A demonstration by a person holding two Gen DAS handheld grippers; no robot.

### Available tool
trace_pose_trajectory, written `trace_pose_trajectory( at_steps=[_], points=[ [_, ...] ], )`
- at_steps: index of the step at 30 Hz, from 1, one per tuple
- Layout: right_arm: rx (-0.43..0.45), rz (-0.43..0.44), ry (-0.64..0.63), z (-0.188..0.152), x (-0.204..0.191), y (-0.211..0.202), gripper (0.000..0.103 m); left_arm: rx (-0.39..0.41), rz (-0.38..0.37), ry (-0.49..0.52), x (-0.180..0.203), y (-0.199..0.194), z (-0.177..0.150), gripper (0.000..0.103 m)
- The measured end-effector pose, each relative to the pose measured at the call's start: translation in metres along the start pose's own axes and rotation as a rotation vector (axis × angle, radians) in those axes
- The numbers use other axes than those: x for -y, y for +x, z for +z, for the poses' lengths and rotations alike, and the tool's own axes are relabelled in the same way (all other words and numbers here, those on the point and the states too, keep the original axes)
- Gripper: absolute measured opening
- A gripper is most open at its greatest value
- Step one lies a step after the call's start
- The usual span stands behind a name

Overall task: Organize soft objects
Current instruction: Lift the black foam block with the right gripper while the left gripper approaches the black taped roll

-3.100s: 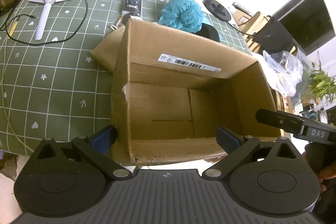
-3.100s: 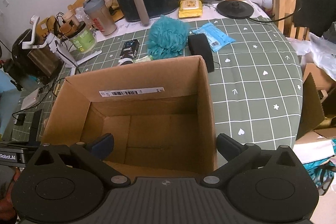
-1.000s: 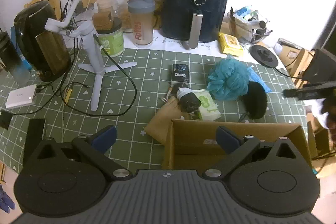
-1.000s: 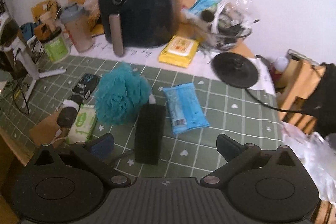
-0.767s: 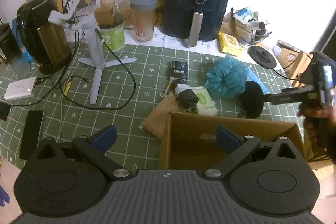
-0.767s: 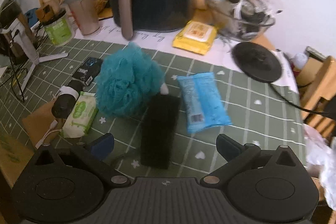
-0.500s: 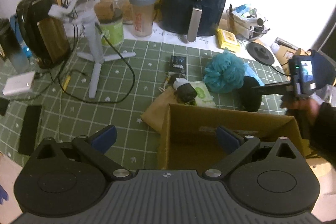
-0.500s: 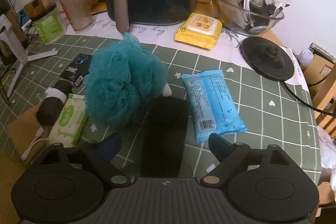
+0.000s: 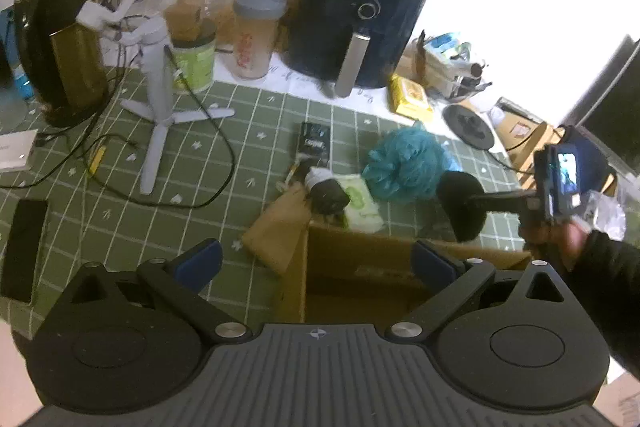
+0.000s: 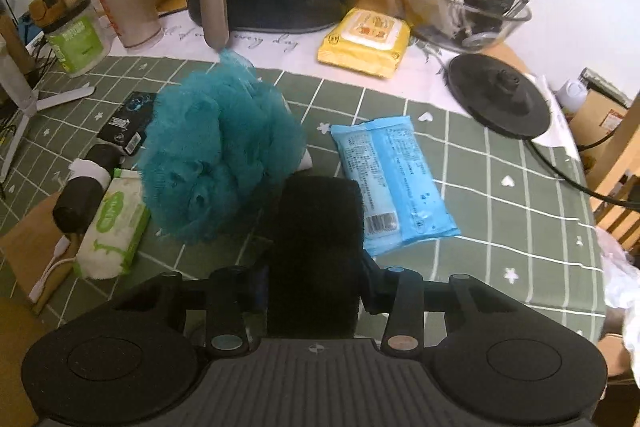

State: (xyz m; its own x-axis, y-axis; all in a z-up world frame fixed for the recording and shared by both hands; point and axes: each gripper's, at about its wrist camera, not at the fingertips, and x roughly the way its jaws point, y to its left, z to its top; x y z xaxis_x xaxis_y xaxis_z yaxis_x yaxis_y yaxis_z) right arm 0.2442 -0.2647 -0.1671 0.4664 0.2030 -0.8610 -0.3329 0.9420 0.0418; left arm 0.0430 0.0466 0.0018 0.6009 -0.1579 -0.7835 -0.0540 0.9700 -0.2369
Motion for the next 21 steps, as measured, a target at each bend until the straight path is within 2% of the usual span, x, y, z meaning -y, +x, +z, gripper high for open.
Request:
trace_pose_trajectory(
  at_steps=[12, 21],
  points=[
    [0.098, -0.035, 0.089, -0.021, 0.011, -0.076, 0.044, -0.020, -0.103, 0.095, 0.008, 0.034, 0.032, 0.103],
    [0.154, -0.026, 0.142, -0.039, 0.019, -0.118, 0.044, -0.015, -0.130, 0.203, 0.010, 0.046, 0.050, 0.103]
  ],
)
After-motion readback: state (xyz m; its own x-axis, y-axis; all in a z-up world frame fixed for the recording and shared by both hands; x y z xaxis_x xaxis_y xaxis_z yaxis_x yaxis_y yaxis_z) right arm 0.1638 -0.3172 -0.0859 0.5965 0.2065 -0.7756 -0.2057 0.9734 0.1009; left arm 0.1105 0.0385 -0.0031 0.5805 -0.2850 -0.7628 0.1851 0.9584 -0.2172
